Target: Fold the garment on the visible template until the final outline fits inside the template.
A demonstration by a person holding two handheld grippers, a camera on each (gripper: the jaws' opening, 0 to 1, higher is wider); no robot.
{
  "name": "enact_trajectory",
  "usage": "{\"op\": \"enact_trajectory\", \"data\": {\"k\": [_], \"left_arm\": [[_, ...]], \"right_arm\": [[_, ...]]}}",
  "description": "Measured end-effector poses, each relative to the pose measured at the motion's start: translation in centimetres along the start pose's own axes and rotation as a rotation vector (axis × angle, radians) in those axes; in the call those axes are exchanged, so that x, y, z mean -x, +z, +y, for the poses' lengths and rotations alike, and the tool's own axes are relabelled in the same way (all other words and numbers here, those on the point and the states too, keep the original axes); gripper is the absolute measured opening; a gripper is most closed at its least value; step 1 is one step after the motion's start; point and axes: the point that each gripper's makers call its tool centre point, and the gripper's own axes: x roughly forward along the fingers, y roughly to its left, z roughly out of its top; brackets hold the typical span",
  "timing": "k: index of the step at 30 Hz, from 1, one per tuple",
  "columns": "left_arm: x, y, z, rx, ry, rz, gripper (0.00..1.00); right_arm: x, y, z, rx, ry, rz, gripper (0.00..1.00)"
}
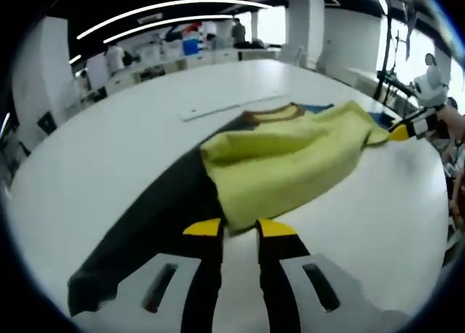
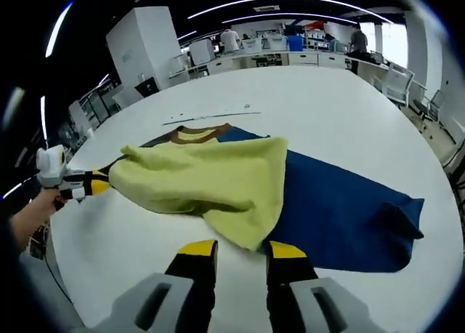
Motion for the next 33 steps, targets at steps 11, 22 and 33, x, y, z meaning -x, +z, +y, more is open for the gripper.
{"op": "enact_trajectory", "data": {"k": [11, 22, 33], "left_arm": [[-0.4, 0.0, 0.2, 0.018, -0.004, 0.008, 0.1], [-0.5, 0.0, 0.6, 0.025, -0.002, 0.012, 0.0], [0.8, 0.3, 0.2, 0.01, 0.0, 0.001, 0.0]], "right_arm": [[-0.7, 0.6, -0.9, -0.039, -0.014, -0.011, 0.13], [-1.0, 0.8, -1.2, -0.033, -0.021, -0.016, 0.01], [-0.1, 0.8, -0.9, 0.002, -0.01, -0.014, 0.0]]}}
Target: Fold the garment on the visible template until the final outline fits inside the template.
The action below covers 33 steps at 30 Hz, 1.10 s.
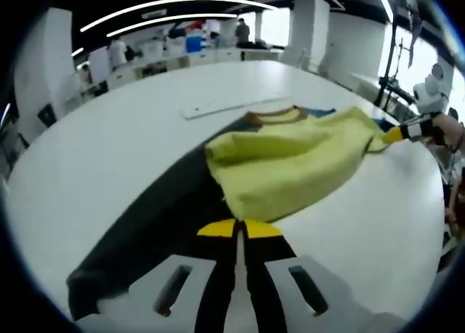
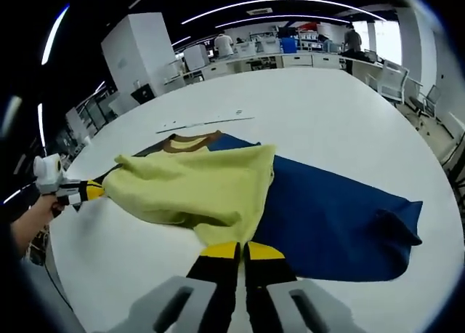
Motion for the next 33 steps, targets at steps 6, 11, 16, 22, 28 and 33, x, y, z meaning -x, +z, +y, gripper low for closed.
{"op": "enact_trajectory", "data": {"k": [6, 11, 16, 22, 28, 33], "left_arm": [[1.0, 0.1, -0.3, -0.005, -0.001, 0.0, 0.0], [2.0, 0.1, -0.7, -0.015, -0.005, 0.005, 0.0], [3.5, 0.0, -1.5, -0.036, -0.013, 0.004, 0.0], [5.0, -0.5, -2.6, -0.046, -0.028, 0.004, 0.0], [6.7, -1.0, -3.1, -0.051, -0.029, 0.006, 0.0], [8.1, -2.2, -3.7, -0.077, -0.034, 0.032, 0.0]], "right_arm": [[0.9, 0.0, 0.2, 0.028, 0.002, 0.002, 0.0], [1.8, 0.1, 0.4, 0.06, -0.002, -0.005, 0.0], [2.7, -0.1, 1.0, 0.082, 0.01, -0.002, 0.0], [3.6, -0.7, 1.6, 0.107, 0.023, 0.007, 0.0], [4.6, -1.3, 2.1, 0.124, 0.039, 0.021, 0.0], [5.7, -2.4, 2.3, 0.134, 0.054, 0.047, 0.0]]}}
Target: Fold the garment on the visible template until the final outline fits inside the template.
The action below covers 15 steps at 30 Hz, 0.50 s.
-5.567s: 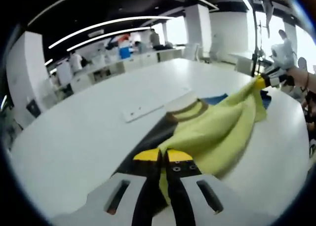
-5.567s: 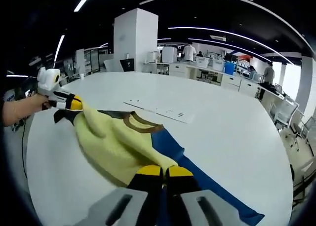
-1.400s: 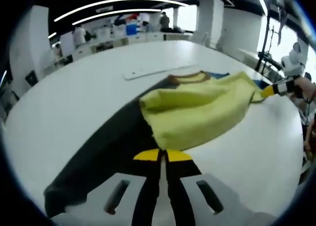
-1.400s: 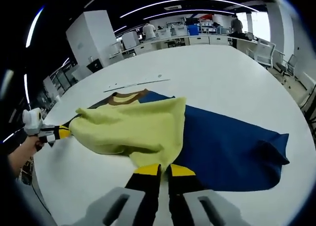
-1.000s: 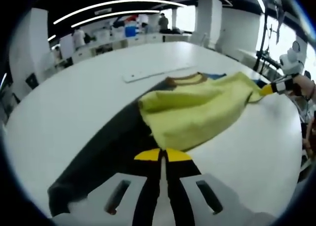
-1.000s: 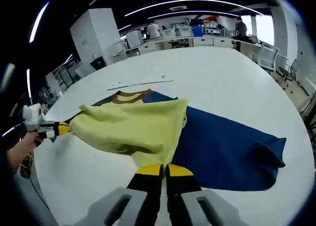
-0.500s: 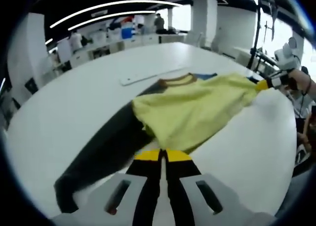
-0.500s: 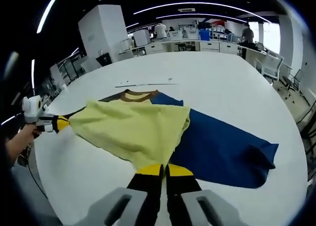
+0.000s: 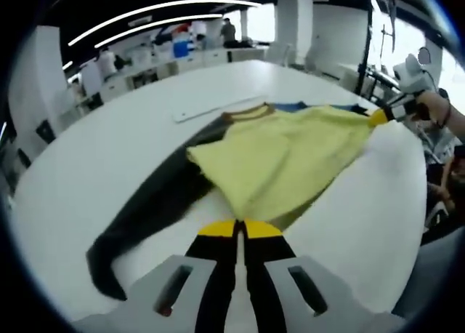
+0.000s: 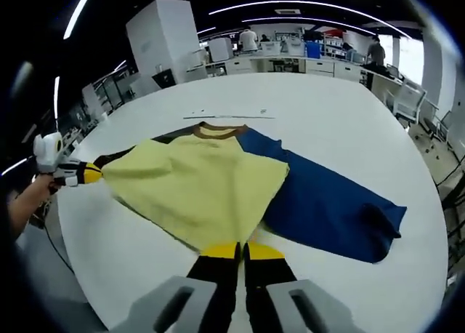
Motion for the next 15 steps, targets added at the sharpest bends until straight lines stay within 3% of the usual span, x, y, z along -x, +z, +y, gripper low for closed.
{"op": "enact_trajectory", "data": {"k": [15], "left_arm": [[3.5, -2.7, -2.5, -0.025, -0.03, 0.045, 0.0]], "right_arm": [[2.0, -3.2, 1.7, 0.029, 0.034, 0.056, 0.0]]}}
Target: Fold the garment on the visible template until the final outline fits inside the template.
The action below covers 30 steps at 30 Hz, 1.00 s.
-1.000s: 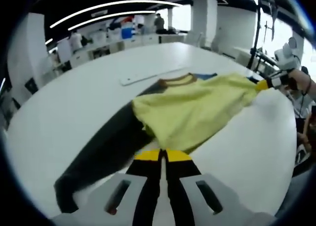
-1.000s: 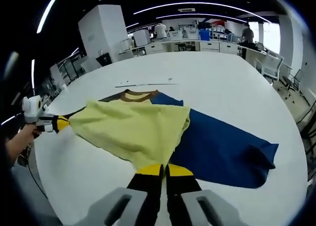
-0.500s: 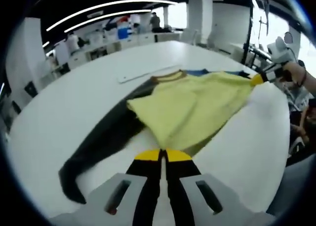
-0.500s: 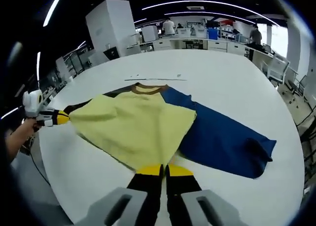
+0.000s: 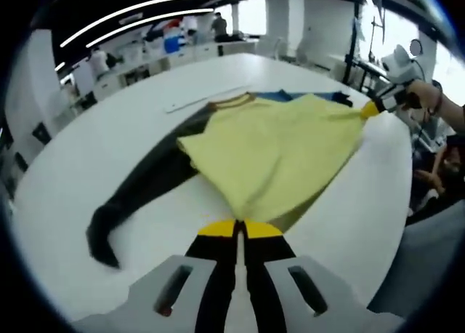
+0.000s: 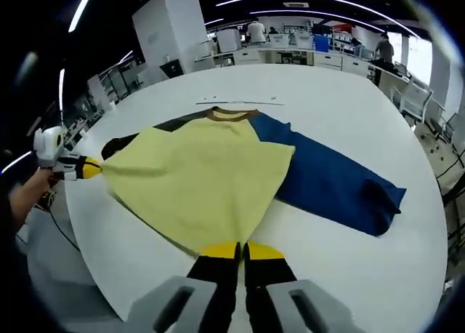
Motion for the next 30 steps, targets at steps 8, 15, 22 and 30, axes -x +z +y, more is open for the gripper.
{"op": "enact_trajectory", "data": {"k": [8, 15, 22, 30], "left_arm": [[1.1, -2.0, -1.4, 0.011, -0.022, 0.034, 0.0], [1.8, -3.6, -2.4, 0.004, -0.029, 0.064, 0.0], [2.9, -4.6, -3.0, 0.013, -0.033, 0.071, 0.0], [3.9, -6.2, -4.2, 0.027, -0.046, 0.096, 0.0]], "right_arm": [[0.8, -1.6, 0.7, -0.003, 0.007, 0.02, 0.0], [1.4, -3.6, 1.2, -0.003, 0.015, 0.047, 0.0], [2.1, -5.2, 1.8, -0.027, 0.021, 0.058, 0.0], [2.6, -6.5, 2.4, -0.029, 0.029, 0.07, 0.0]]}}
